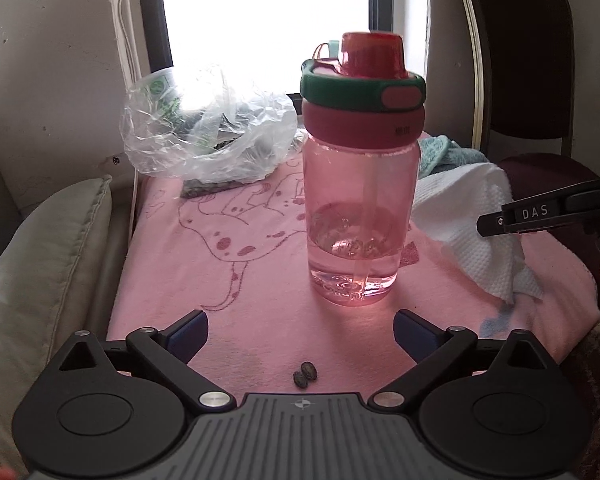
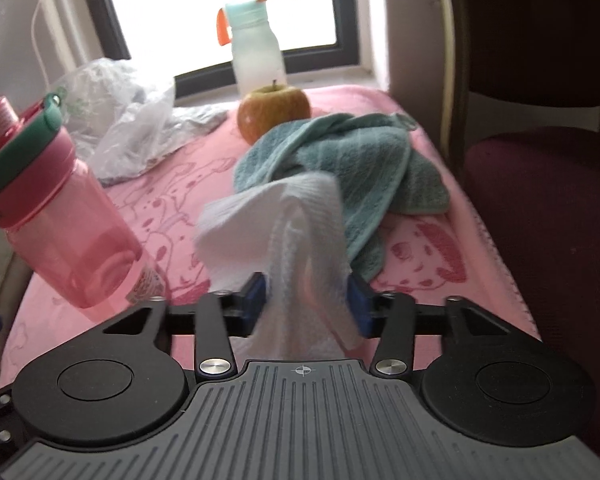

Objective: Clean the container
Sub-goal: 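Lift the pink bottle with the left gripper while the right gripper raises the tissue toward it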

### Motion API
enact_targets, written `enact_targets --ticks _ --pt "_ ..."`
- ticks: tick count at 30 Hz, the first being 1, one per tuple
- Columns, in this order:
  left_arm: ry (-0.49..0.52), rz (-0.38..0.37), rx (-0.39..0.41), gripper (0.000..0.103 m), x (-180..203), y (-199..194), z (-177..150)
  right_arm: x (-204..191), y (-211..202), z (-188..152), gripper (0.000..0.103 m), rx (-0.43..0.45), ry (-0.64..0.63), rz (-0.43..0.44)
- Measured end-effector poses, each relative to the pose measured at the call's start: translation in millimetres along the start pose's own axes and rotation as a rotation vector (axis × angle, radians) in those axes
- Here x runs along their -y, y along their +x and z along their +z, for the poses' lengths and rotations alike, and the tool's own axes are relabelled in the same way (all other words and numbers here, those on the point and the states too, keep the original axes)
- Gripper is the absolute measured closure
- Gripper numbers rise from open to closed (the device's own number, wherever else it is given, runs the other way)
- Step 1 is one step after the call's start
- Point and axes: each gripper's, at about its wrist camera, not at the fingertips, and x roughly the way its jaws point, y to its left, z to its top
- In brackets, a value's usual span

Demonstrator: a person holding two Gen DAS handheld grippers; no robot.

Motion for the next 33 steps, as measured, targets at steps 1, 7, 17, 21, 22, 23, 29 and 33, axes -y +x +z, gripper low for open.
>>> enact_targets --ticks 1,7,17,21,22,23,29,33 --pt "-0.001 0.003 -0.001 0.003 -0.7 -1.1 -0.6 0.2 -2.3 0.4 0.045 -0.002 0.007 0.001" --pt "-0.018 0.031 -0.013 0.003 -0.9 -8.2 -2.0 -0.7 -22.9 -1.2 0.027 -0.002 0.039 0.053" --pt "-0.007 0.021 0.043 0.002 0.7 -17.1 -4.1 -7.0 -45.2 -13.6 0.027 0.124 -0.054 0.195" --pt "-0.004 0.013 0.059 0.002 -0.8 -11.3 -2.0 -8.7 -29.8 -8.8 0.027 0.094 -0.047 0.145" --pt "-0.005 0.004 0.058 0.002 -1.3 -9.4 -0.7 -9.6 -25.9 -6.5 0.027 0.101 -0.048 0.121" --pt "-0.005 0.000 0.057 0.002 -1.5 -7.7 0.9 -10.0 -22.2 -3.5 0.027 0.115 -0.050 0.099" --pt "-0.009 -0.004 0.052 0.003 -2.1 4.7 8.6 -4.8 13.0 16.3 0.032 0.079 0.003 0.073" --pt "0.016 -0.038 0.059 0.006 0.1 8.5 14.3 2.6 26.1 10.4 0.083 0.101 0.024 0.083"
